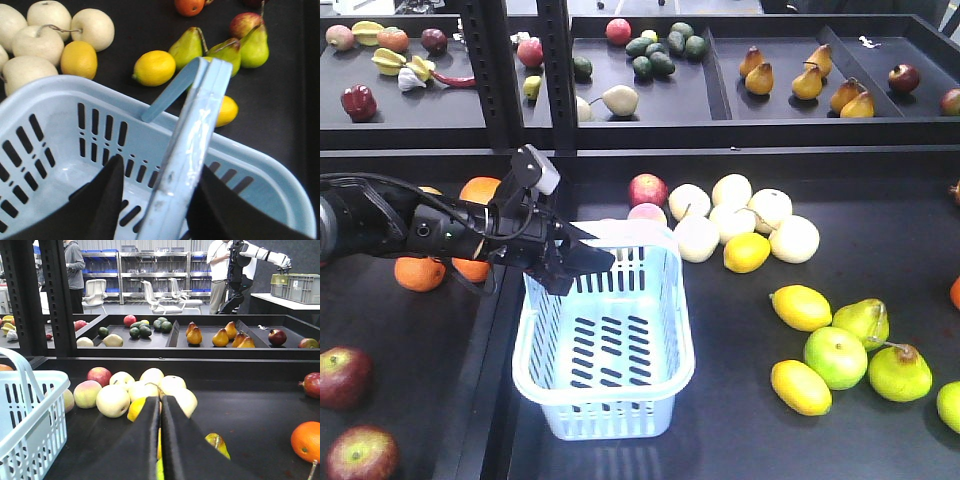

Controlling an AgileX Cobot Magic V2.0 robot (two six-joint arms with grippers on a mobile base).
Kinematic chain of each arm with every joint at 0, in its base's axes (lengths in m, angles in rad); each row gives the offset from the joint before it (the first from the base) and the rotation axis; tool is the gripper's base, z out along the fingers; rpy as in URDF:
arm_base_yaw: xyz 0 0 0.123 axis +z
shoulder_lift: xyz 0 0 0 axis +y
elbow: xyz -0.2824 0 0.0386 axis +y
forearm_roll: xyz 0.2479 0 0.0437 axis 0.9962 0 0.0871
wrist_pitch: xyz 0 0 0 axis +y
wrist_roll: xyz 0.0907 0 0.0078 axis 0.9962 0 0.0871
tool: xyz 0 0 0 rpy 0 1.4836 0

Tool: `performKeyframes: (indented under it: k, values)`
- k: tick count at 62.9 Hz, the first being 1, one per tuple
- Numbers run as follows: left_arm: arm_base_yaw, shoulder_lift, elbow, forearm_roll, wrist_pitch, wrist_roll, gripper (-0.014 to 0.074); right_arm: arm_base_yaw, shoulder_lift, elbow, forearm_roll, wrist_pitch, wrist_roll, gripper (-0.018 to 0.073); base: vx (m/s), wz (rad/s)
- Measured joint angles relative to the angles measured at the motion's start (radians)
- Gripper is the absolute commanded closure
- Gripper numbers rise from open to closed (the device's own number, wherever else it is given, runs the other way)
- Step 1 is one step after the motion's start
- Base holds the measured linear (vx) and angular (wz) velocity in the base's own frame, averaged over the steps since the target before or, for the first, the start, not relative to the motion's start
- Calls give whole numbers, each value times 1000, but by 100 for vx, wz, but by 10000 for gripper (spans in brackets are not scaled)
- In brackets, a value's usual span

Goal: Pick three apples into basket with both arms
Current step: 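Lift the light-blue basket by its handle with the left gripper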

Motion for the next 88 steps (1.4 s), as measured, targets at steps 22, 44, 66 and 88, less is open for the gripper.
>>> performKeyframes:
  k: [22, 44, 66, 88]
  values:
    - [0, -154, 0, 0, -235, -317, 604, 0, 0, 0, 0, 0, 0, 564, 0, 0]
    - [0, -323, 0, 0, -329, -519, 604, 0, 0, 0, 0, 0, 0, 564, 0, 0]
    - [0, -528, 0, 0, -354, -637, 604, 0, 0, 0, 0, 0, 0, 564, 0, 0]
    - [0, -691, 1, 0, -371, -680, 604, 0, 0, 0, 0, 0, 0, 564, 0, 0]
